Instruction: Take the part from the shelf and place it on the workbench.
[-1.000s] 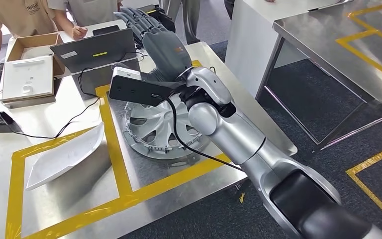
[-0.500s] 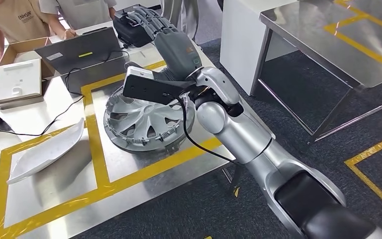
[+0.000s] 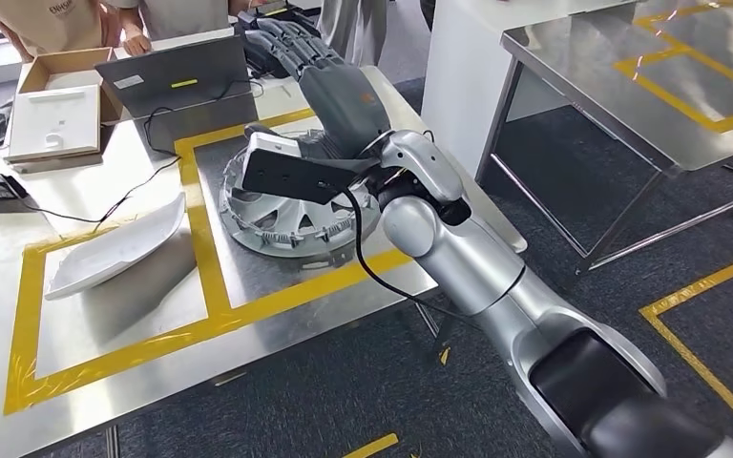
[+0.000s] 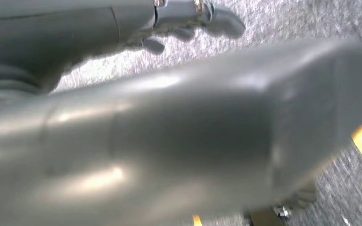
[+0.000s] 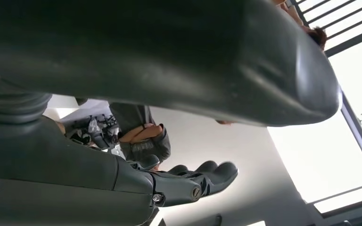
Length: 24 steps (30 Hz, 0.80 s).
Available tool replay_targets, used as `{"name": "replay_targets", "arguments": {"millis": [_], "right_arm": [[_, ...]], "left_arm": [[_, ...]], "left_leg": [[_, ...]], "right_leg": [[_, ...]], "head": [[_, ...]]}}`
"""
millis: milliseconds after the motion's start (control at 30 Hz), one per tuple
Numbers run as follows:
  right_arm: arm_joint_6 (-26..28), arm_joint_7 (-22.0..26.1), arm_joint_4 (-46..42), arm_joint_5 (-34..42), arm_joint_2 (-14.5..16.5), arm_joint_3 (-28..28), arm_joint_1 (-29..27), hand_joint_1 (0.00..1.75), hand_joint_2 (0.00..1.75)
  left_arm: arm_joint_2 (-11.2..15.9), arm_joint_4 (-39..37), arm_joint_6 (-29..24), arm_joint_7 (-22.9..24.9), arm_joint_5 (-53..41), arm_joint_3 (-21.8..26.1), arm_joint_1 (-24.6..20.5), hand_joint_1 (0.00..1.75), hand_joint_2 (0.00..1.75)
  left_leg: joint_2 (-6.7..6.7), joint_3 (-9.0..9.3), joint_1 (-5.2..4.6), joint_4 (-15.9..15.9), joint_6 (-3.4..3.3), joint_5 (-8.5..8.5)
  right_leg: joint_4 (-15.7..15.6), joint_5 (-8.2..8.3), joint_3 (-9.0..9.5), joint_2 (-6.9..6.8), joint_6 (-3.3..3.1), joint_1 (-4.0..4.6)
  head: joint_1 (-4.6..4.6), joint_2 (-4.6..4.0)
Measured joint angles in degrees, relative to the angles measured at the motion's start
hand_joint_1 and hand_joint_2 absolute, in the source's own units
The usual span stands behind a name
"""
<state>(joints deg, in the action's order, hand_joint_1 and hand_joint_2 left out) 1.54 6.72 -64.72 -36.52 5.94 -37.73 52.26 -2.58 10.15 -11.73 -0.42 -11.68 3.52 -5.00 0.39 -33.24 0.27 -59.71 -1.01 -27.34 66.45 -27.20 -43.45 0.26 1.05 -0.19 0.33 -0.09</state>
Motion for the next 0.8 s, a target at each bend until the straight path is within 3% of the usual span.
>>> {"name": "replay_targets", "arguments": {"millis": [33,67,100,133,200,267,300,400,467,533,567,600,633,667,700,733,800], "right_arm": [[-0.01,0.03,0.05,0.01,-0.07,0.0,-0.05,0.0,0.0],[-0.02,0.05,0.13,0.02,-0.15,-0.01,-0.14,0.0,0.0],[-0.02,0.08,0.22,0.05,-0.2,-0.01,-0.24,0.0,0.0],[-0.02,0.12,0.3,0.09,-0.23,-0.02,-0.27,0.0,0.0],[-0.01,0.16,0.38,0.19,-0.25,-0.03,-0.13,0.0,0.0],[0.0,0.19,0.38,0.3,-0.14,-0.05,0.12,0.0,0.0],[0.01,0.2,0.4,0.35,-0.09,-0.07,0.29,0.0,0.0],[0.01,0.18,0.44,0.37,0.01,-0.12,0.66,0.0,0.0],[0.01,0.17,0.44,0.38,0.02,-0.13,0.72,0.0,0.0],[0.01,0.16,0.45,0.42,0.0,-0.13,0.67,0.0,0.0],[0.0,0.16,0.45,0.45,-0.04,-0.13,0.59,0.0,0.0],[-0.01,0.15,0.46,0.48,-0.11,-0.13,0.48,0.0,0.0],[-0.01,0.15,0.46,0.5,-0.2,-0.13,0.38,0.0,0.0],[-0.01,0.15,0.46,0.52,-0.29,-0.13,0.31,0.0,0.0],[0.03,0.09,0.46,0.52,-0.38,-0.13,0.27,0.0,0.0],[0.1,-0.04,0.35,0.52,-0.45,-0.08,0.24,0.0,0.0],[0.34,-0.4,-0.12,0.46,-0.67,0.12,0.04,0.0,0.0]], "left_arm": [[0.01,0.01,-0.01,-0.06,0.0,0.09,0.02,0.0,0.0],[0.01,0.01,0.0,-0.1,0.0,0.17,0.05,0.0,0.0],[0.01,0.0,0.0,-0.1,0.0,0.26,0.08,0.0,0.0],[0.01,-0.01,0.0,-0.1,0.01,0.31,0.09,0.0,0.0],[-0.02,0.0,-0.01,-0.1,0.01,0.36,0.06,0.0,0.0],[-0.04,0.04,-0.01,-0.11,0.01,0.38,0.07,0.0,0.0],[-0.04,0.05,-0.01,-0.14,0.0,0.39,0.09,0.0,0.0],[-0.02,0.04,-0.01,-0.23,-0.19,0.41,0.17,0.0,0.0],[-0.07,0.02,0.01,-0.16,-0.36,0.41,0.25,0.0,0.0],[-0.14,0.02,0.0,-0.09,-0.46,0.41,0.26,0.0,0.0],[-0.13,0.02,-0.02,-0.09,-0.49,0.41,0.23,0.0,0.0],[-0.1,0.02,-0.03,-0.08,-0.51,0.41,0.19,0.0,0.0],[-0.08,0.02,-0.04,-0.08,-0.53,0.41,0.17,0.0,0.0],[-0.06,0.02,-0.05,-0.08,-0.57,0.41,0.16,0.0,0.0],[-0.05,0.03,-0.03,-0.08,-0.68,0.41,0.13,0.0,0.0],[-0.05,0.07,0.03,-0.06,-0.84,0.41,0.03,0.0,0.0],[-0.05,0.16,0.22,0.09,-1.26,0.41,-0.21,0.0,0.0]], "left_leg": [[0.03,-0.89,0.02,-0.03,-0.12,0.68],[0.05,-1.83,0.02,-0.09,-0.12,1.36],[0.06,-2.77,0.02,-0.17,-0.09,2.02],[0.07,-3.69,0.02,-0.28,0.0,2.64],[0.06,-5.27,0.02,-0.55,0.28,3.79],[0.01,-6.15,-0.01,-0.66,0.82,4.78],[-0.02,-6.25,0.03,-0.58,1.19,5.24],[-0.12,-6.28,0.22,0.01,2.34,6.16],[-0.23,-7.22,0.3,-1.95,2.92,3.17],[-0.28,-8.87,0.47,-8.06,3.44,-2.68],[-0.28,-9.5,0.58,-11.56,3.69,-4.7],[-0.27,-9.54,0.68,-14.28,3.93,-5.48],[-0.27,-8.82,0.78,-15.36,4.12,-4.93],[-0.26,-7.18,0.92,-14.53,4.3,-3.58],[-0.25,-4.59,1.11,-11.94,4.51,-2.3],[-0.29,-1.39,1.23,-8.07,4.7,-2.12],[-0.59,2.96,1.18,-1.87,4.18,-3.16]], "right_leg": [[3.63,-2.73,-0.81,-0.01,0.22,-0.08],[6.84,-4.43,-1.2,-0.02,0.4,-0.15],[8.73,-4.91,-0.89,-0.02,0.5,-0.2],[8.74,-4.29,0.34,-0.02,0.52,-0.24],[3.13,-2.51,5.7,-0.03,0.22,-0.25],[-3.58,-2.7,10.6,-0.01,-0.48,0.08],[-5.4,-3.13,11.66,0.0,-0.9,0.28],[-6.6,-1.9,11.39,-0.18,-2.14,0.44],[-7.21,-0.36,10.53,-0.42,-2.86,0.11],[-7.36,1.09,9.05,-0.46,-3.17,-0.09],[-7.33,1.8,8.16,-0.46,-3.13,-0.15],[-7.29,2.5,7.22,-0.46,-3.0,-0.22],[-7.25,3.17,6.32,-0.48,-2.81,-0.32],[-7.19,3.8,5.47,-0.49,-2.56,-0.46],[-7.09,4.42,4.69,-0.5,-2.25,-0.59],[-6.97,4.99,3.98,-0.49,-1.86,-0.63],[-6.83,6.1,3.23,-0.49,-1.01,-0.54]], "head": [[0.05,0.0],[0.05,0.0],[0.05,0.0],[0.06,0.0],[0.06,0.0],[0.04,0.0],[0.12,0.0],[0.38,0.0],[0.32,0.0],[0.24,0.0],[0.22,0.0],[0.22,0.0],[0.22,0.0],[0.22,0.0],[0.22,0.0],[0.2,0.0],[0.24,0.0]]}}
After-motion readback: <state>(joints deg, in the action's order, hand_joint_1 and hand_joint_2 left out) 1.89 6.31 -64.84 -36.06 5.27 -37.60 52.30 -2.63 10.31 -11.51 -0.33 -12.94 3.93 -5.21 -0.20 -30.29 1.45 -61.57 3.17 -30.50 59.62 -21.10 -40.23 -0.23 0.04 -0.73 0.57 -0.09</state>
